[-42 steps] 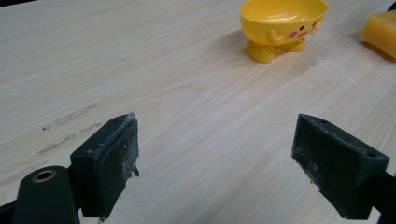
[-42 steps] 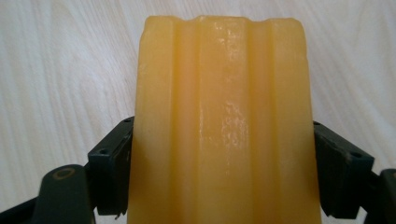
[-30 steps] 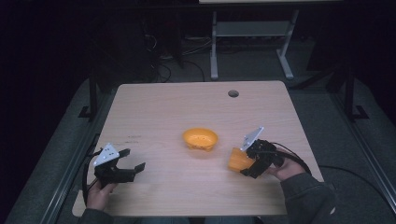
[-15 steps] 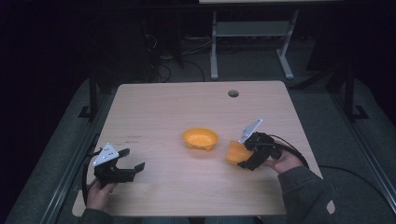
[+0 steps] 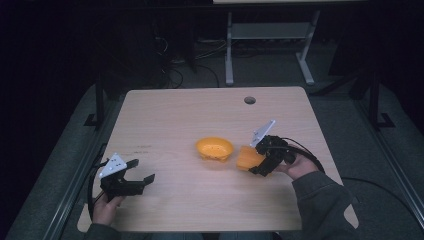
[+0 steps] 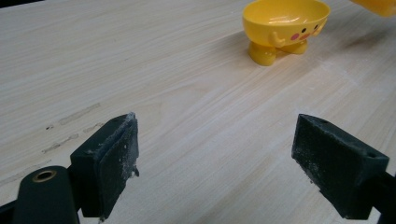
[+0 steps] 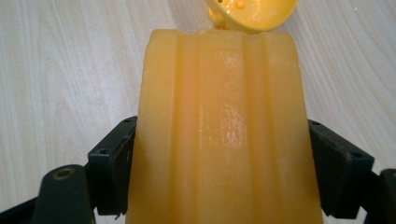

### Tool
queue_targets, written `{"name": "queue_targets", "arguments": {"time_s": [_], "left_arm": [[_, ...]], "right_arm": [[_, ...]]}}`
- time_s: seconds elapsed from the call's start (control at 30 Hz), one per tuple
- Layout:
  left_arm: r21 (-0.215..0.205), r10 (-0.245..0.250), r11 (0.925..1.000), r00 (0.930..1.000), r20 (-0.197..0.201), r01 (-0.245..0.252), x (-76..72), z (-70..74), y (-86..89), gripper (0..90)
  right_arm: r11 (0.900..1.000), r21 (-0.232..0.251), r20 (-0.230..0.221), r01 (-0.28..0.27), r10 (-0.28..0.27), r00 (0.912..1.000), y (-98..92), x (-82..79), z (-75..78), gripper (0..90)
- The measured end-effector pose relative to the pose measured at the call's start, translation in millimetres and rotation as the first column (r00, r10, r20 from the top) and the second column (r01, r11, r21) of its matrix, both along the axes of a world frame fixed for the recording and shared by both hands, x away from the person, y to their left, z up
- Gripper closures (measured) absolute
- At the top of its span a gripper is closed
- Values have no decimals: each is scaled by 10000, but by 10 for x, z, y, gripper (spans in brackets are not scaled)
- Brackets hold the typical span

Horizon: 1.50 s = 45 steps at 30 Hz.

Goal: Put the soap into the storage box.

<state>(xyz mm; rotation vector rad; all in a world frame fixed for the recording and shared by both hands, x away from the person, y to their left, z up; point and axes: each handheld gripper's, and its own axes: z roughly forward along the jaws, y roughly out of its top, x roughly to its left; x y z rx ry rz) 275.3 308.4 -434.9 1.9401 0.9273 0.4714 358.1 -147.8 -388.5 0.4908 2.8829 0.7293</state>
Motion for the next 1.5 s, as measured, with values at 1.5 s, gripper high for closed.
{"name": "queue_targets", "arguments": {"time_s": [1.5], "left_arm": [[-89, 19, 10000, 10000, 39, -18, 2, 0, 3, 141]], "right_arm": [[9965, 307, 223, -782, 775, 9967, 414, 332, 259, 206]]}}
